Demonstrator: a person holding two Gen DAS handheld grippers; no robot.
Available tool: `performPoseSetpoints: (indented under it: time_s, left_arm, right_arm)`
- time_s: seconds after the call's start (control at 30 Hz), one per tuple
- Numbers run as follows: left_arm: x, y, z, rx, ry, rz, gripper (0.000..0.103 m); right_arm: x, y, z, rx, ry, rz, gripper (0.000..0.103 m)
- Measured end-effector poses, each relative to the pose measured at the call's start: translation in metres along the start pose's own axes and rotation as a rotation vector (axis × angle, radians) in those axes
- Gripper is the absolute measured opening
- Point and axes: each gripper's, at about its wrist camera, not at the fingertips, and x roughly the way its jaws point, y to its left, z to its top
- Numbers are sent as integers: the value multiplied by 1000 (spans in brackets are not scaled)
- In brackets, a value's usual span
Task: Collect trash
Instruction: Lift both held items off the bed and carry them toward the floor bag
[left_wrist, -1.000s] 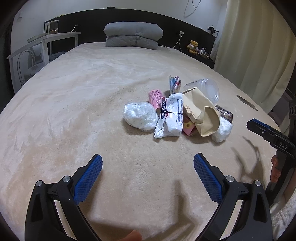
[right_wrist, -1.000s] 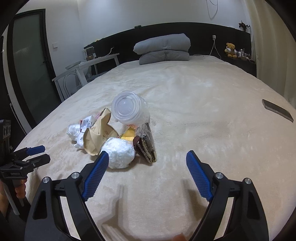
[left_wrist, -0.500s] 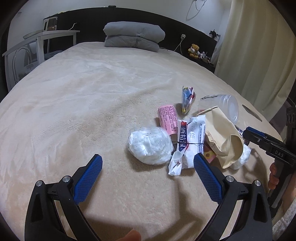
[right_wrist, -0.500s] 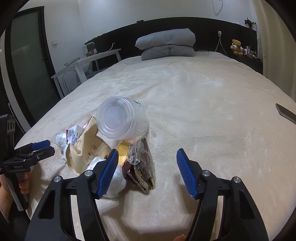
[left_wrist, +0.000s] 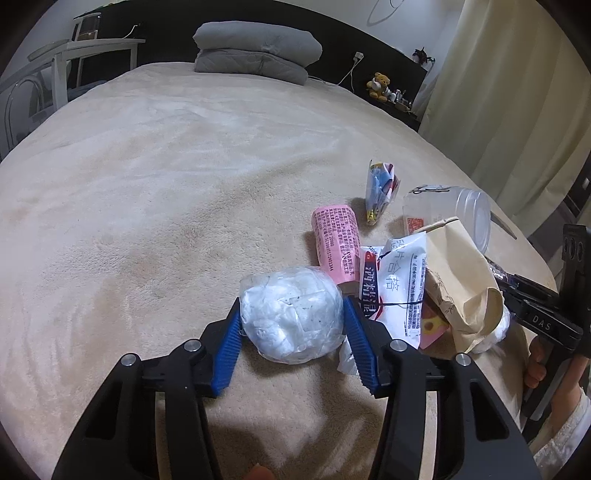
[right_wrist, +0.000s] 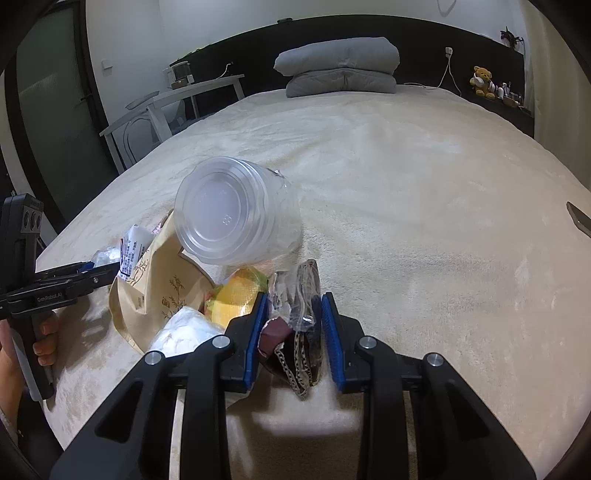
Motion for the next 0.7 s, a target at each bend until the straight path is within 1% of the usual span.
performPoseSetpoints:
  time_s: [0.13, 0.2, 0.4, 0.47, 0.5, 0.53, 0.63, 0.7]
  left_arm:
    - [-6, 1, -3, -16, -17, 13, 52]
    - [-11, 0, -6, -17, -25, 31, 52]
    - [-32, -5, -24, -32, -70, 79, 52]
    - [-41, -8, -31, -24, -87, 103, 52]
    - [-46, -11, -36, -13, -101, 132, 52]
    - [-50, -13, -40, -6, -109, 145, 52]
    - [-64, -23, -52, 31, -134, 169, 52]
    - [-73, -29, -61, 41, -149, 162, 52]
  right_arm:
    - [-5, -1, -2, 8, -10, 1, 31]
    - [-9, 0, -3, 9, -19, -3, 31]
    - [-33, 3, -12, 6, -80, -32, 31]
    - [-42, 3, -18, 9, -89, -39, 30]
    - [-46, 3, -22, 11, -90, -37, 30]
    - [-50, 4, -26, 14, -92, -35, 31]
    - [-64, 8, -35, 9, -105, -24, 30]
    - [-73, 12, -41, -1, -113, -16, 30]
